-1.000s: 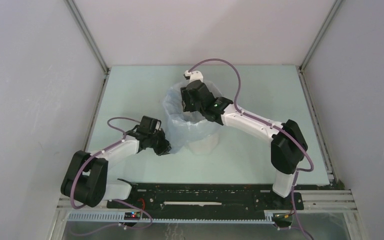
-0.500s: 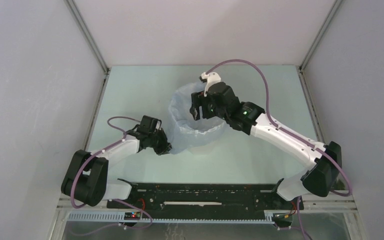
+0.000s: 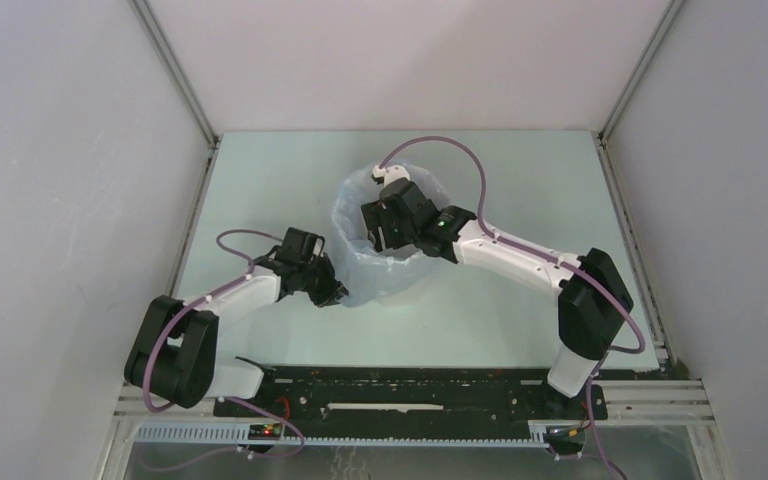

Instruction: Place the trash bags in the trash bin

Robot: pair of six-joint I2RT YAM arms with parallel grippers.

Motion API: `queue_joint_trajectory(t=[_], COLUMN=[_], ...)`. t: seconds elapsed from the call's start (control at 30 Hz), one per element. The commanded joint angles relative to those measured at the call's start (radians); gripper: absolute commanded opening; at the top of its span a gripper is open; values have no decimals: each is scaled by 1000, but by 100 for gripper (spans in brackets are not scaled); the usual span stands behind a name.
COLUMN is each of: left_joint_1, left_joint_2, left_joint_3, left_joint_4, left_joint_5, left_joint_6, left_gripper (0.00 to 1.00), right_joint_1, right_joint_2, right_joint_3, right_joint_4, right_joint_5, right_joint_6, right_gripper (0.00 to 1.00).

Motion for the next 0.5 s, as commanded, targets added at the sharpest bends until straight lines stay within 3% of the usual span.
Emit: queue_joint_trajectory(t=[0.0,0.23,0.47], left_joint_1=[-9,-11,-9], left_joint_2=[-13,-38,-86], left_joint_3=[45,66,106], left_joint_4=[0,-39,-93], left_joint_5=[-1,-19,-70], left_joint_6=[19,52,89], left_gripper=[0,1,19], right_joint_1=[4,-2,-4], right_joint_2=[82,-57,-90], right_joint_3=[44,198,386], right_joint_4=[9,-214,-494], right_joint_5=[13,-33,-52], right_joint_6=[-3,-29,-61], right_gripper=[80,88,94])
